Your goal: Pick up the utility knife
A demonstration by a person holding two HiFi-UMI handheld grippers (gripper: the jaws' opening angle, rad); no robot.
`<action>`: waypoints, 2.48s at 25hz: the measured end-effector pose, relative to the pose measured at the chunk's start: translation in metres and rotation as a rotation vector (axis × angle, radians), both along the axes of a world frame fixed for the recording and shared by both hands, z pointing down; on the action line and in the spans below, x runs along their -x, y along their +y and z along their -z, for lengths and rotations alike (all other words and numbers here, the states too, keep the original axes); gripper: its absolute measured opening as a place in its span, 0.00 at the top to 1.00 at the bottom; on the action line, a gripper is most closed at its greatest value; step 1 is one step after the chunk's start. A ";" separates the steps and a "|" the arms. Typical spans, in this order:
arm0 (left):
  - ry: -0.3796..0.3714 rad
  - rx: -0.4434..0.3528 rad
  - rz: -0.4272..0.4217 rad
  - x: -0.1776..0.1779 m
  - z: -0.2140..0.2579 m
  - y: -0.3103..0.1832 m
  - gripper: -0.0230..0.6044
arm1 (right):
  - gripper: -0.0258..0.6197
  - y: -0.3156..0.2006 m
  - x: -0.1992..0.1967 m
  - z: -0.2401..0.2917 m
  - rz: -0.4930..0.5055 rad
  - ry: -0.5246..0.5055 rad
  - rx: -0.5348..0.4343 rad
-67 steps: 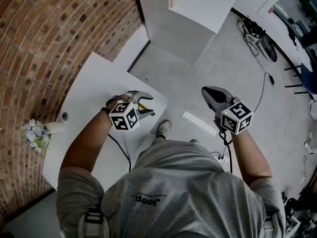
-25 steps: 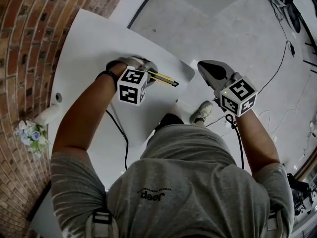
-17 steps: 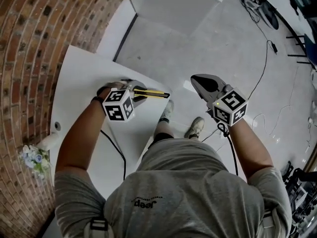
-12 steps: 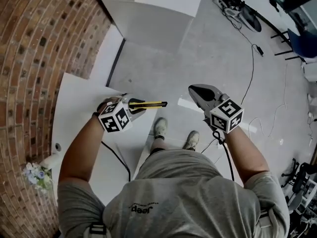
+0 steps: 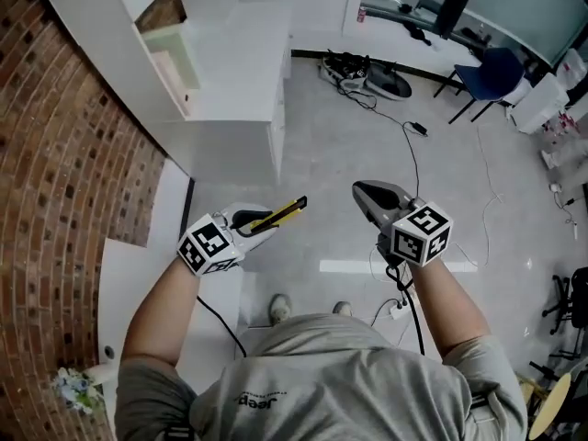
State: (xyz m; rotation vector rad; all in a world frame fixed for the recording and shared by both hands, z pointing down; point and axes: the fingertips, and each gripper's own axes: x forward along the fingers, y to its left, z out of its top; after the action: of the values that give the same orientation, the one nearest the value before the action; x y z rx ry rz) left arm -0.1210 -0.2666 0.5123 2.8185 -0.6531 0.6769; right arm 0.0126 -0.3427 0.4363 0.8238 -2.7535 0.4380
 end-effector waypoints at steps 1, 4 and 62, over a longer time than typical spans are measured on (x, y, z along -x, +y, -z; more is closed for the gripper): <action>0.029 -0.013 -0.006 -0.015 0.016 -0.006 0.78 | 0.95 -0.003 -0.016 0.014 -0.024 -0.007 -0.013; 0.101 -0.049 -0.028 -0.056 0.062 -0.019 0.78 | 0.95 -0.008 -0.059 0.050 -0.083 -0.025 -0.042; 0.710 -0.290 0.021 -0.144 0.371 -0.035 0.78 | 0.95 -0.006 -0.089 0.265 -0.142 -0.051 -0.335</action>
State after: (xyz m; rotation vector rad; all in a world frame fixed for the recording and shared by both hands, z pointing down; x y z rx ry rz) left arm 0.0228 -0.3017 0.1410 2.9875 -0.6665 -0.4606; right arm 0.1018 -0.3485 0.1709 1.1035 -2.8699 0.0174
